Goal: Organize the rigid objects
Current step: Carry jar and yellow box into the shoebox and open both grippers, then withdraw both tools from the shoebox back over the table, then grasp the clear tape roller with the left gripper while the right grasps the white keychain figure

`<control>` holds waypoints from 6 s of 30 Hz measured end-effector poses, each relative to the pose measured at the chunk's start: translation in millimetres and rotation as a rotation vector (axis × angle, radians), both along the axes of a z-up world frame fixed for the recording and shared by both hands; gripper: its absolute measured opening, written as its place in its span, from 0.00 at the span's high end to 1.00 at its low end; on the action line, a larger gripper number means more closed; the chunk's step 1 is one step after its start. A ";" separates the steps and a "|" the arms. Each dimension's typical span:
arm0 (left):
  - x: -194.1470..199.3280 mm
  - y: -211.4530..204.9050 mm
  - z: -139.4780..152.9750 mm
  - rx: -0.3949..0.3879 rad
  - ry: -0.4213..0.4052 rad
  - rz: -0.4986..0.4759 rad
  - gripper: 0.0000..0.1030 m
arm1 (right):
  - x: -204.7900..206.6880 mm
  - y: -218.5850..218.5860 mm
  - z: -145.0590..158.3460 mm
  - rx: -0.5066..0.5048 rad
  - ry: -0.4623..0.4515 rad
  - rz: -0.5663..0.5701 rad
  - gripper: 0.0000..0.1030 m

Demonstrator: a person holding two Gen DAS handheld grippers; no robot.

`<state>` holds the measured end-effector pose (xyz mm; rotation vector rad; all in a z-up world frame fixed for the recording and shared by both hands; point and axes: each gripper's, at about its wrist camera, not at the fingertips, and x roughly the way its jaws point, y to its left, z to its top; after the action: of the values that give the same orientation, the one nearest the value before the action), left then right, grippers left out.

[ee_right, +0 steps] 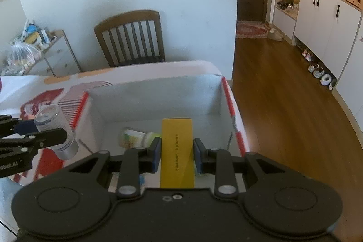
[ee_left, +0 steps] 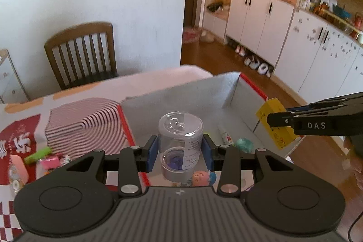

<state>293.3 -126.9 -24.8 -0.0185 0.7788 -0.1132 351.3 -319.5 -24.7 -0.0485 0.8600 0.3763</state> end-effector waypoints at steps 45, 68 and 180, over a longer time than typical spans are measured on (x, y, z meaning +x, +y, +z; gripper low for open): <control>87.6 -59.9 -91.4 0.061 0.323 0.009 0.61 | 35.9 2.3 -69.4 -0.057 0.159 0.129 0.63; 54.5 -45.3 -61.7 0.012 0.241 0.046 0.46 | 10.9 -5.0 -37.9 -0.022 0.111 0.103 0.45; -48.9 333.2 -134.6 -0.028 0.037 0.509 0.20 | -33.1 331.9 -96.1 -0.145 -0.004 0.294 0.40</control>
<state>244.3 206.3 -159.4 -0.2445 0.7881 0.3606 318.2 12.4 -120.8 -0.3123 0.8765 0.5879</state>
